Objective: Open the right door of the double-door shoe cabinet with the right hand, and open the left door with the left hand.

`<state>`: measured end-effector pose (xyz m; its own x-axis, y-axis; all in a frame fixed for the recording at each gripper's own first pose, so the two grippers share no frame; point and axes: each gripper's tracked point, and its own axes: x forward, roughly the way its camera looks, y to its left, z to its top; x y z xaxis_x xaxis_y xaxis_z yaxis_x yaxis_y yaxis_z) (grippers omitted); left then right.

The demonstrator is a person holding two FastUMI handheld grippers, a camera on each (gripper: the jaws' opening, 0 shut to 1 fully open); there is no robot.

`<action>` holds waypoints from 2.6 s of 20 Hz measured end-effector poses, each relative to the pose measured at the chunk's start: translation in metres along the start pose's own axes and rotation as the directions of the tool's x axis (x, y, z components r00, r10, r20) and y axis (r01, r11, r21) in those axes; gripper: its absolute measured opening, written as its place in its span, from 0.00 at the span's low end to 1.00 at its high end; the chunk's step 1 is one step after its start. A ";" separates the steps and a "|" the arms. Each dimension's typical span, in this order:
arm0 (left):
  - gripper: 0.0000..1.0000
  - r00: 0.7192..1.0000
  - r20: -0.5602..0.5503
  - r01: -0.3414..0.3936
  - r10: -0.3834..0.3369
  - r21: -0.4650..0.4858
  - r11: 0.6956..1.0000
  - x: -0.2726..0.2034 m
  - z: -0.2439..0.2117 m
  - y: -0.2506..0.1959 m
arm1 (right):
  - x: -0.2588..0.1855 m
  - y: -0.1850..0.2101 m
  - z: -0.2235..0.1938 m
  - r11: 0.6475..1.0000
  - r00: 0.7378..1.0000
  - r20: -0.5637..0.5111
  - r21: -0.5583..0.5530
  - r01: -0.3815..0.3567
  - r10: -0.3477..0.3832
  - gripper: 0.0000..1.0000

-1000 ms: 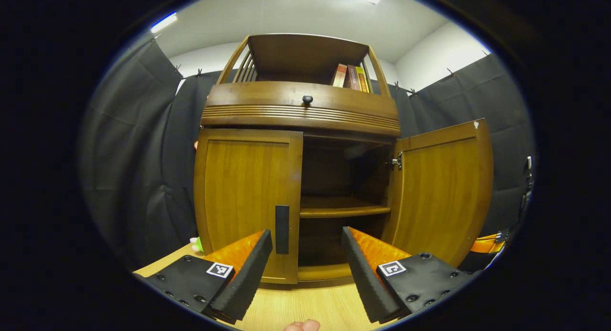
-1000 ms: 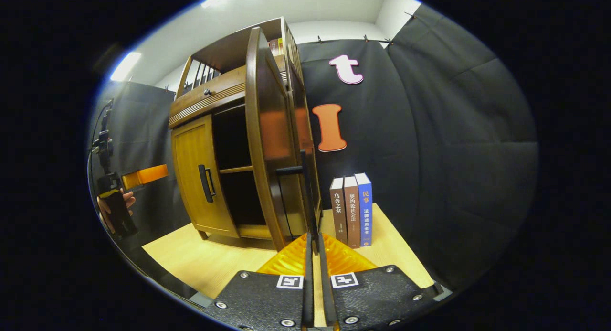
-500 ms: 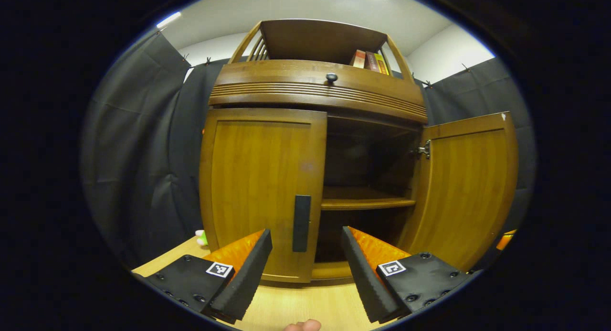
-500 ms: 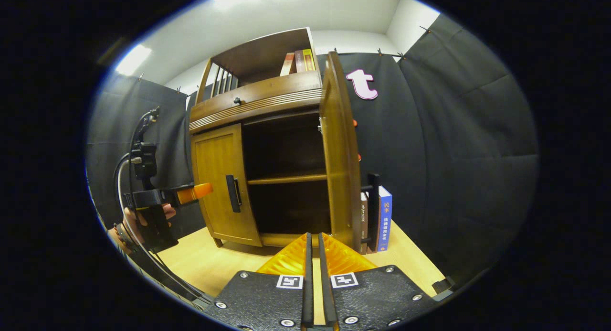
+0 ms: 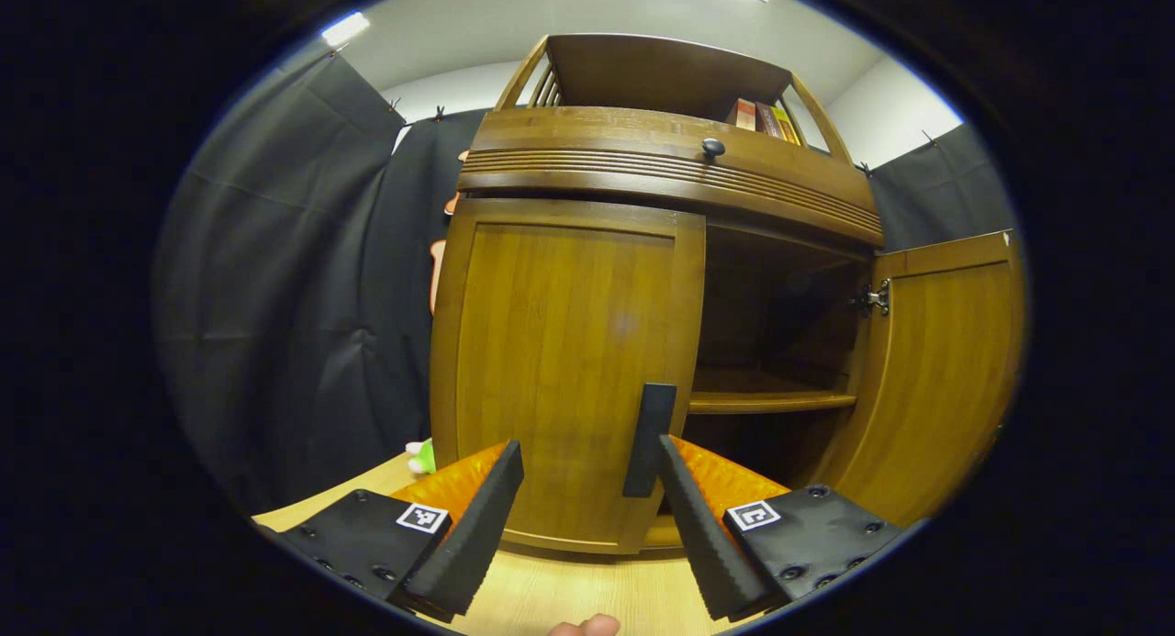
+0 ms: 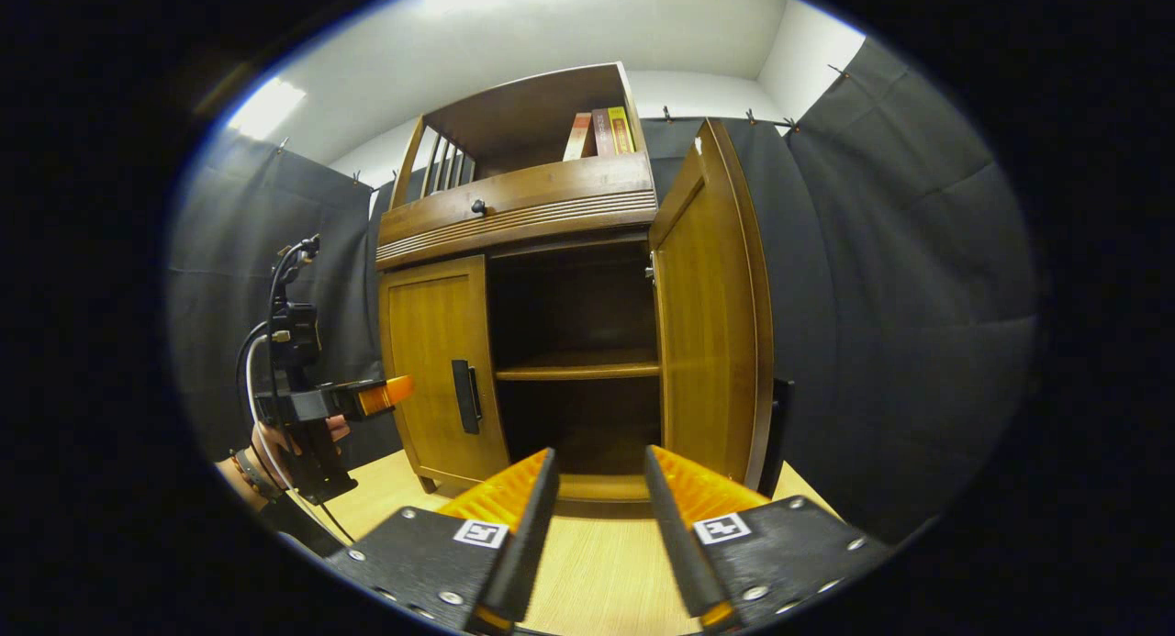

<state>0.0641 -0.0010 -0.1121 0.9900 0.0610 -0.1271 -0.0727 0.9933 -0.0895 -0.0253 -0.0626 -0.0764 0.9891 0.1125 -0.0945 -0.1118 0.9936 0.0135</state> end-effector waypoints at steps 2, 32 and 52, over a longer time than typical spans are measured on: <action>0.94 1.000 -0.001 0.020 -0.020 0.006 1.000 0.008 -0.003 -0.009 | 0.000 -0.003 -0.007 1.000 1.000 -0.016 0.006 0.015 -0.015 0.87; 0.43 0.990 -0.080 0.125 -0.116 0.111 0.986 0.122 -0.053 -0.060 | -0.010 -0.005 -0.027 0.999 0.996 -0.076 -0.008 0.040 -0.041 0.89; 0.36 0.984 -0.142 0.117 -0.105 0.078 0.990 0.044 -0.055 -0.037 | -0.015 0.019 -0.038 0.998 0.994 -0.108 -0.059 -0.024 0.017 0.89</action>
<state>0.1034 -0.0405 -0.1686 0.9648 -0.0587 -0.2563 0.0537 0.9982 -0.0262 -0.0462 -0.0457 -0.1130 0.9709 0.1292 -0.2015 -0.1406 0.9891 -0.0435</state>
